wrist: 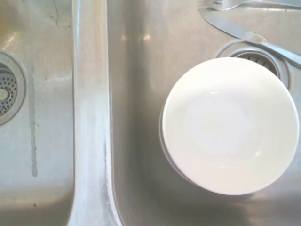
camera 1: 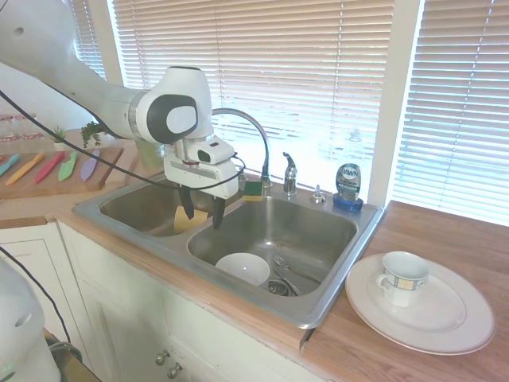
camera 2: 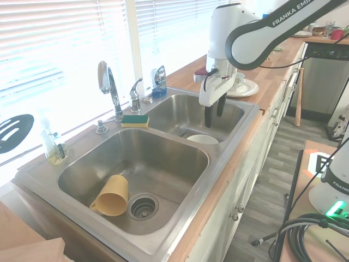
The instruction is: Turn off the faucet
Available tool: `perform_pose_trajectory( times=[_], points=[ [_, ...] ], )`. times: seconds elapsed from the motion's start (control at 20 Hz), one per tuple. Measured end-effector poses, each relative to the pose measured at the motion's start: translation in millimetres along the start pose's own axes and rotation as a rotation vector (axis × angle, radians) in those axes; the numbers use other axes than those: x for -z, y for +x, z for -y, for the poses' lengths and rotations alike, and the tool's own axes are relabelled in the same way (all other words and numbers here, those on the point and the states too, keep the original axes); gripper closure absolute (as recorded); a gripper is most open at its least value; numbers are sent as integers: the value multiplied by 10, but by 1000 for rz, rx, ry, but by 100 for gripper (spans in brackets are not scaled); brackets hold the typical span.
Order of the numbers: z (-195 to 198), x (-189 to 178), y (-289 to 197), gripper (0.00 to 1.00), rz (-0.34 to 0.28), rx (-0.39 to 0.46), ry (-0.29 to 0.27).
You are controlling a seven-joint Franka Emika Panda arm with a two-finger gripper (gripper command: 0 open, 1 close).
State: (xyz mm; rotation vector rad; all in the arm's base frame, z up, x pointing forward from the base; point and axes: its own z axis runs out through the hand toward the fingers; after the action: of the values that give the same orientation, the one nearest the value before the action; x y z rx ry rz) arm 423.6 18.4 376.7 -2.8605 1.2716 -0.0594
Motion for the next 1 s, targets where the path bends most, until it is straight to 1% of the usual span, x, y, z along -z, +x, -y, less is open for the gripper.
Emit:
perform_pose_trajectory(
  times=[0.15,0.2,1.0],
  points=[
    [0,-3,0,0,0,0,0],
    [1,-4,1,100,0,0,0],
    [-1,-10,23,100,-2,-6,4]
  ],
)
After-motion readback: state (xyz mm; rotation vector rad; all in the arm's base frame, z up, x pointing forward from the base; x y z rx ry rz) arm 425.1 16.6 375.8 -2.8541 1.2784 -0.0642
